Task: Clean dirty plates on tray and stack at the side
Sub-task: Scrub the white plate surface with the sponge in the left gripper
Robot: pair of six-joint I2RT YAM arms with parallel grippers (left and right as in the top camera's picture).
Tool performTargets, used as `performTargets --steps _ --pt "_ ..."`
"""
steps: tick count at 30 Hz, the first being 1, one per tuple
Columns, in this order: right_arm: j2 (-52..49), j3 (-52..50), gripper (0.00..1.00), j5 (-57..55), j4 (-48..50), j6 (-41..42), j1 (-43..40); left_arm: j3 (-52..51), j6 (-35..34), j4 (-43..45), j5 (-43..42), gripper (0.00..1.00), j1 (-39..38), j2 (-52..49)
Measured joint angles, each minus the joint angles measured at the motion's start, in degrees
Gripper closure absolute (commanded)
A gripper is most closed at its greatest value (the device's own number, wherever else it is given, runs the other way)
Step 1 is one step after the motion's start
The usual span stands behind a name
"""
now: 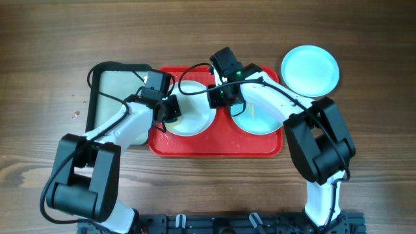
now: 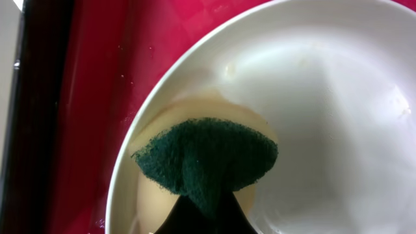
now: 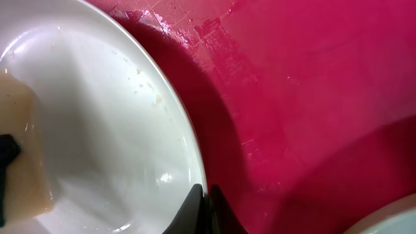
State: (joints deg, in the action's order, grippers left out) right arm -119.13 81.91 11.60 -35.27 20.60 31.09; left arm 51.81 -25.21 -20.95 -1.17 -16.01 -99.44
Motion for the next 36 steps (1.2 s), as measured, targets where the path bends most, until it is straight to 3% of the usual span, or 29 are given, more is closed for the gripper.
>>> performTargets --steps 12,24,30,31,33,36 --pt "0.0 0.0 0.96 -1.4 -0.1 0.0 -0.2 0.7 0.0 0.7 -5.9 0.96 1.1 -1.1" --pt "0.0 0.0 0.95 -1.6 -0.2 0.0 -0.3 0.1 -0.3 5.6 -18.5 0.96 1.0 -2.4" --pt "0.0 0.0 0.94 -1.6 -0.2 0.2 -0.3 -1.2 0.1 1.6 -11.4 0.96 0.3 12.2" --pt "0.0 0.0 0.89 -1.6 -0.2 0.2 -0.3 -1.2 0.1 0.2 -8.9 0.96 0.3 13.5" --pt "0.0 0.0 0.96 -1.5 -0.2 0.4 -0.3 -1.2 0.2 -2.7 -4.3 0.96 0.3 13.4" --pt "0.0 0.0 0.96 -1.5 -0.2 0.4 -0.2 -1.2 0.3 -3.5 -1.4 0.96 0.3 10.7"
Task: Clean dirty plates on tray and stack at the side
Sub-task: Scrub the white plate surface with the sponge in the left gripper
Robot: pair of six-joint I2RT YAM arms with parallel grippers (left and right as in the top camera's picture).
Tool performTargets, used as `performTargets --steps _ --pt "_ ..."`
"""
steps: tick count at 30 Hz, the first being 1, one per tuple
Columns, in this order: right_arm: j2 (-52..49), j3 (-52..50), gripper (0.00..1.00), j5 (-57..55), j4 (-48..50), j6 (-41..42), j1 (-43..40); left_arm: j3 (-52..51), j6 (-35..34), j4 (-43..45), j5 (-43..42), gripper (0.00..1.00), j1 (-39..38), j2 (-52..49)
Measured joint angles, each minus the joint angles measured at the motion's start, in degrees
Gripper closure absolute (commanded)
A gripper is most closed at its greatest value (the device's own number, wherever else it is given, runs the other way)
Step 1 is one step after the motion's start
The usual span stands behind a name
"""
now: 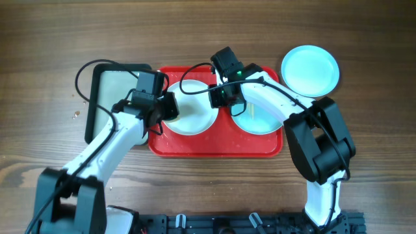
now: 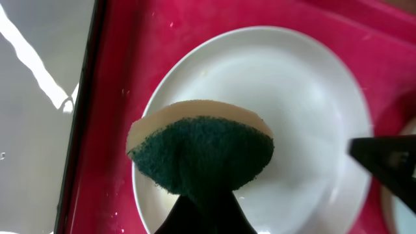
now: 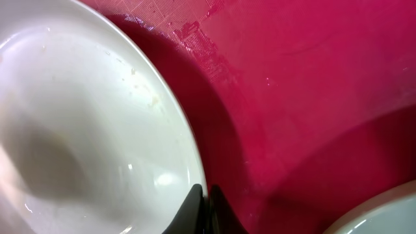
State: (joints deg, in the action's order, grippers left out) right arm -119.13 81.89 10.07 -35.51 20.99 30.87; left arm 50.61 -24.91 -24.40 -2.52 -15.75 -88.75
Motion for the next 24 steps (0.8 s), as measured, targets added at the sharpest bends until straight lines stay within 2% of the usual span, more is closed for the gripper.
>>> performTargets --steps 7,24 --pt "0.0 0.0 0.96 0.0 0.0 0.0 0.0 0.0 0.2 3.2 1.2 0.96 0.0 -8.7" --pt "0.0 0.0 0.96 -1.2 0.0 0.0 -0.4 1.4 0.2 8.1 -6.3 0.96 0.5 -12.4"
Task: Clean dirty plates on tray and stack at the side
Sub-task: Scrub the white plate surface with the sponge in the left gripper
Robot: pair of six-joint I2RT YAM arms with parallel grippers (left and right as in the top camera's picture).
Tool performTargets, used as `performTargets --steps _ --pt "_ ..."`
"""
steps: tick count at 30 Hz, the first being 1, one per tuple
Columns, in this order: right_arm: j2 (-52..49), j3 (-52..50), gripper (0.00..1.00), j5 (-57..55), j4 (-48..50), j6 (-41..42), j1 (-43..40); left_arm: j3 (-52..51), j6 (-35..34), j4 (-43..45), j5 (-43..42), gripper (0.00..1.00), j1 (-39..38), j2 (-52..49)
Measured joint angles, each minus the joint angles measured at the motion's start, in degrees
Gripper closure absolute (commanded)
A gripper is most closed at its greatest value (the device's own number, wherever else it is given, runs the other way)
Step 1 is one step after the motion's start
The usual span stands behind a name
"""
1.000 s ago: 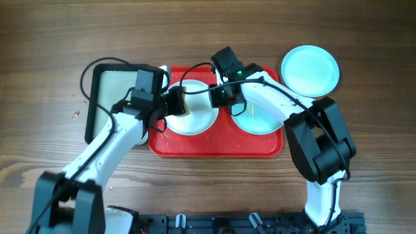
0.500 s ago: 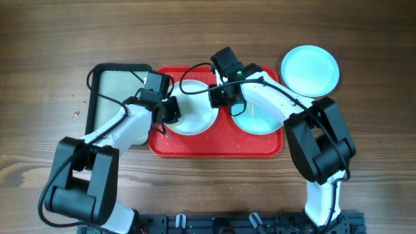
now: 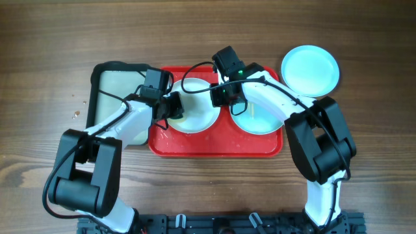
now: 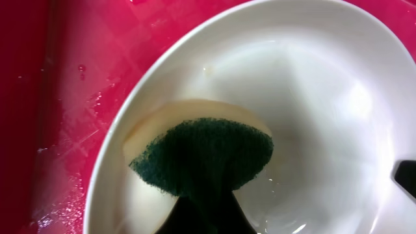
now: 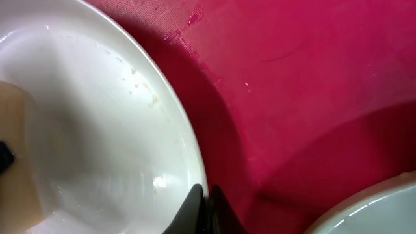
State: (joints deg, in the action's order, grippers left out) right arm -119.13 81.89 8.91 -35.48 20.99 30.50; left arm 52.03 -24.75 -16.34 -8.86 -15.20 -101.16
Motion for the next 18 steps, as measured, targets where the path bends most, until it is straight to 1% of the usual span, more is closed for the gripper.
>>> performTargets --steps 3,6,14,18 --pt "0.0 0.0 0.96 0.0 0.0 0.0 0.0 0.1 0.0 0.3 -0.3 0.96 -0.4 -0.1" --pt "0.0 0.0 0.96 0.0 0.0 0.0 0.0 0.1 -0.1 1.7 -1.1 0.96 -2.7 -0.5" --pt "0.0 0.0 0.96 0.2 0.0 0.0 0.0 0.0 -2.8 2.7 -1.7 0.96 -4.4 -0.7" --pt "0.0 0.0 0.96 1.4 0.0 -0.3 -0.4 0.0 -4.7 5.3 -2.3 0.96 -6.3 -1.3"
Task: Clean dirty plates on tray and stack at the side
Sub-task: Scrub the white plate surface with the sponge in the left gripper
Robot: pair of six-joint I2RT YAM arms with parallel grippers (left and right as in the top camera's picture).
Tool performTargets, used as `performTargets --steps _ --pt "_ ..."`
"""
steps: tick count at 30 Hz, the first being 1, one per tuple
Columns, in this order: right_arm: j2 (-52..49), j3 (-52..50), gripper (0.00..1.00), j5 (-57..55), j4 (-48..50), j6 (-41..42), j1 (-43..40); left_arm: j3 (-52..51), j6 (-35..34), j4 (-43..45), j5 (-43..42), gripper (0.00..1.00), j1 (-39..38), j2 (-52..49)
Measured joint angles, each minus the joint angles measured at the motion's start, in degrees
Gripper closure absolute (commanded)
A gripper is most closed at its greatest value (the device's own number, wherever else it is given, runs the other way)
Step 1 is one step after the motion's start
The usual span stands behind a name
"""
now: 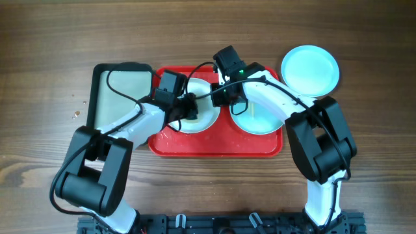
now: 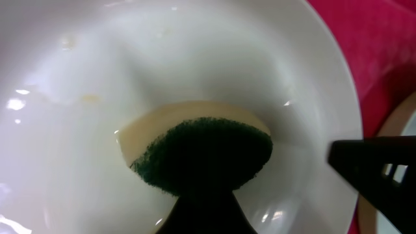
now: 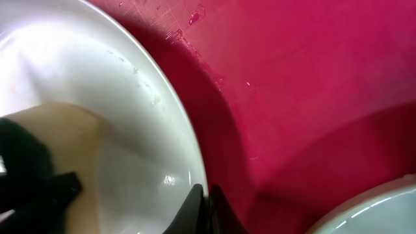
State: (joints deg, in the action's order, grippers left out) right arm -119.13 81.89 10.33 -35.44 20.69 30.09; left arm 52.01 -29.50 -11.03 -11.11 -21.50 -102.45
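Note:
A white plate (image 1: pixel 203 116) lies at the left of the red tray (image 1: pixel 214 146). My left gripper (image 1: pixel 188 109) is shut on a green and yellow sponge (image 2: pixel 195 149), which is pressed onto the middle of the plate (image 2: pixel 97 78). My right gripper (image 3: pixel 205 195) is shut on that plate's right rim (image 3: pixel 185 130). Its fingers (image 2: pixel 377 166) show at the right of the left wrist view. A second white plate (image 1: pixel 257 120) sits at the right of the tray. A clean white plate (image 1: pixel 310 70) rests on the table at the upper right.
A black-rimmed basin of water (image 1: pixel 117 97) stands directly left of the tray. The wooden table (image 1: pixel 52 156) surrounds everything. Cables loop over both wrists above the tray.
My left gripper has moved right with the sponge, from the plate's left part to its middle, closer to my right gripper. The right gripper still pinches the rim.
The sponge was pressed on the left part of the plate while my right gripper held the rim. Then the sponge was lifted above the plate. Then it was back down on the left side, and now it is at the plate's middle.

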Motion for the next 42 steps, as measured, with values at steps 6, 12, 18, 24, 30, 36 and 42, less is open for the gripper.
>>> performTargets --steps 6,12,18,24,30,36,42 --pt "0.0 -0.1 0.96 2.5 0.6 -1.5 -0.5 0.0 -1.7 1.9 -0.8 0.96 -2.3 -0.5" --pt "0.0 -0.1 0.96 3.7 0.9 -1.5 -0.5 -0.1 -1.2 1.9 -1.3 0.96 -1.8 -0.2" --pt "0.0 -0.1 0.95 6.8 1.3 -1.9 1.0 0.6 2.9 -6.8 3.1 0.96 2.9 6.8" --pt "0.0 -0.1 0.96 6.8 1.2 -1.9 1.0 0.8 4.0 -12.2 9.0 0.96 8.2 9.7" --pt "0.0 -0.1 0.96 6.8 1.2 -1.9 1.0 0.8 4.0 -10.6 10.0 0.96 8.2 5.6" --pt "0.0 -0.1 0.96 6.2 1.2 -1.9 0.8 1.3 4.0 -7.3 6.8 0.96 8.2 1.4" --pt "0.0 -0.1 0.96 5.9 1.0 -1.9 0.7 1.6 4.2 -5.6 1.8 0.96 8.4 0.4"
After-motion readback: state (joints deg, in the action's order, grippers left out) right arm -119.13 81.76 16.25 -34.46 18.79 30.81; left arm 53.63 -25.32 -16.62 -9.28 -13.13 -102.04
